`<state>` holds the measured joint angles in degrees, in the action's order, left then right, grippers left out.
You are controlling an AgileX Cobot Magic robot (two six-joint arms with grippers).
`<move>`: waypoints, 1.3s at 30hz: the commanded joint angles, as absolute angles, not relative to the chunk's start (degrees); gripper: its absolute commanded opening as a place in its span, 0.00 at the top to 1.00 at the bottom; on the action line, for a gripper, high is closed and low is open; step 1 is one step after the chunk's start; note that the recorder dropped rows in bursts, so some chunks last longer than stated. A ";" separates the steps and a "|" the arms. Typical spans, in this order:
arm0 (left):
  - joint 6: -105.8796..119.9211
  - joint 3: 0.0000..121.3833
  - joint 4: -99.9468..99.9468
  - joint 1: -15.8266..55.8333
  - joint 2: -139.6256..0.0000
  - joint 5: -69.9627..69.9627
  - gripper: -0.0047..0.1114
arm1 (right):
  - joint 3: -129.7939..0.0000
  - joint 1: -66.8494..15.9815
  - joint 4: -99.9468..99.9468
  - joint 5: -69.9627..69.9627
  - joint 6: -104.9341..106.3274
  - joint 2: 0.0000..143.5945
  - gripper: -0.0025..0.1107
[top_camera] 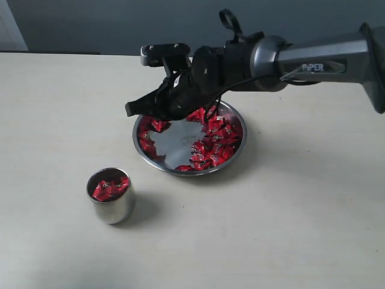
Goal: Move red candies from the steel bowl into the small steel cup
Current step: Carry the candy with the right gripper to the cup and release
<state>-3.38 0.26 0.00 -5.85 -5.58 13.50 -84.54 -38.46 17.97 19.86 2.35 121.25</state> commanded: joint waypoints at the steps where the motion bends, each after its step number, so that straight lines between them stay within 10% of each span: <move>1: -3.50 0.00 0.00 -5.56 -5.31 13.37 0.96 | -84.84 -38.76 16.90 26.68 3.34 117.50 0.98; 39: -3.50 0.00 0.00 -5.56 -5.31 13.37 0.96 | -84.20 -52.04 24.54 45.27 21.16 112.86 0.98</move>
